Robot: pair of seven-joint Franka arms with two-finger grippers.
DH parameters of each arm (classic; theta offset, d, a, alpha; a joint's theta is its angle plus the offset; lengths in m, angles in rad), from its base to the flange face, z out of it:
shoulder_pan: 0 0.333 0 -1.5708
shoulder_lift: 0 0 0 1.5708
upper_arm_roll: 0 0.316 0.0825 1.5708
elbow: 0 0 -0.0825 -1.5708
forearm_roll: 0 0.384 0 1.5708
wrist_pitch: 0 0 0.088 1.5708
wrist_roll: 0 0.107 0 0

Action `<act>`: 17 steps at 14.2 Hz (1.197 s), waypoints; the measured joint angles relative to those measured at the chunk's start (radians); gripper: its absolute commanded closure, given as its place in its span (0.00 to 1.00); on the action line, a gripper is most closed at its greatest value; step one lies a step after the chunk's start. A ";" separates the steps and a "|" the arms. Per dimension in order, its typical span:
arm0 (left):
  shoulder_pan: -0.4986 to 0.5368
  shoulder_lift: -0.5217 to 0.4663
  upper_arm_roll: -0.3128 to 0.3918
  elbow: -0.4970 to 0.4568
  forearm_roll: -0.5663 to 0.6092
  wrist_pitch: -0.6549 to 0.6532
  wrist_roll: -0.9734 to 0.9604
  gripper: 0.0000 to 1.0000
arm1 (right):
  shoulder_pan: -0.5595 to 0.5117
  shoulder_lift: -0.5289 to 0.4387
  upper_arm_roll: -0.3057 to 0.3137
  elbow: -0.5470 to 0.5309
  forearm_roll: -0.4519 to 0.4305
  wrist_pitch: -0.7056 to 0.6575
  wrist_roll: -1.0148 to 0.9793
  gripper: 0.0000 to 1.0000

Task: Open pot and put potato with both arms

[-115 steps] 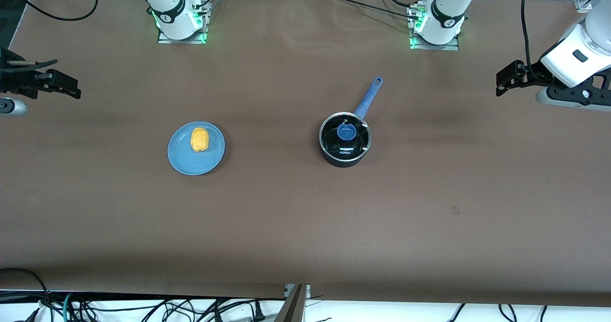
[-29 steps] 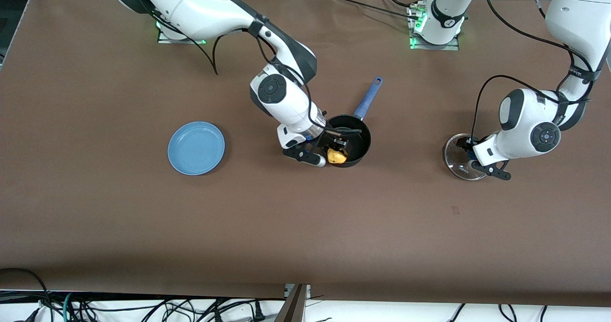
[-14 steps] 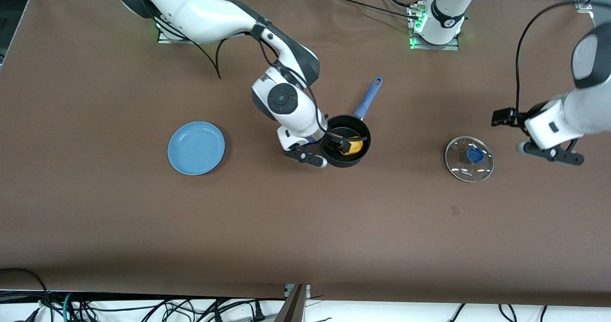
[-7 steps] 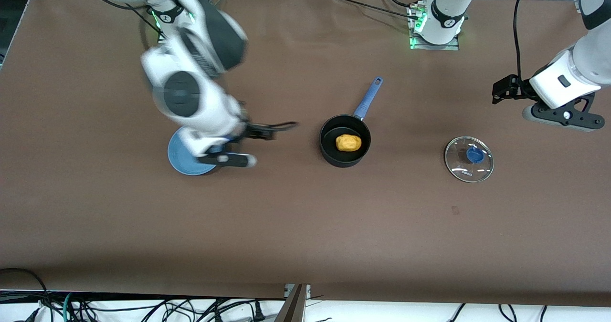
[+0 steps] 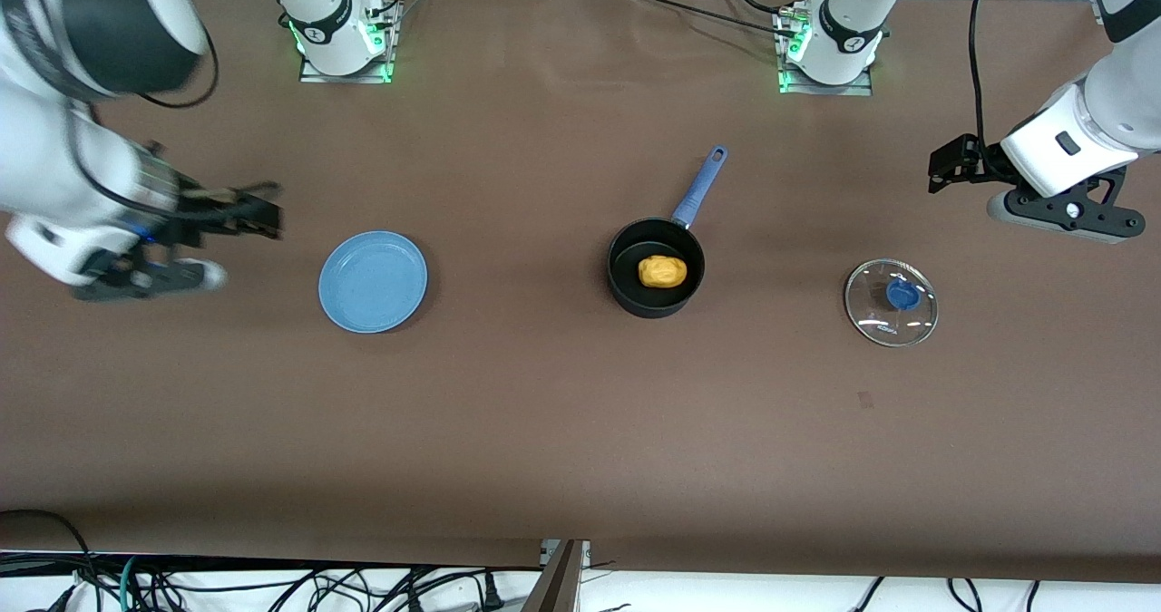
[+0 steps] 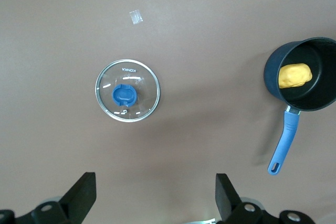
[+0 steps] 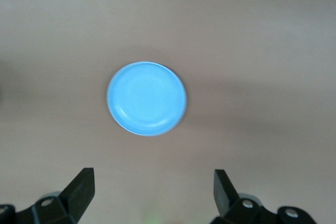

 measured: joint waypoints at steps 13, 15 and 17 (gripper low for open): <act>-0.308 -0.126 0.384 -0.224 -0.002 0.185 -0.001 0.00 | -0.095 -0.194 -0.036 -0.147 -0.012 -0.048 -0.072 0.00; -0.308 -0.103 0.383 -0.189 -0.002 0.170 -0.017 0.00 | -0.098 -0.194 -0.039 -0.147 -0.012 -0.048 -0.075 0.00; -0.300 -0.087 0.368 -0.167 -0.002 0.163 -0.056 0.00 | -0.099 -0.194 -0.039 -0.147 -0.012 -0.048 -0.076 0.00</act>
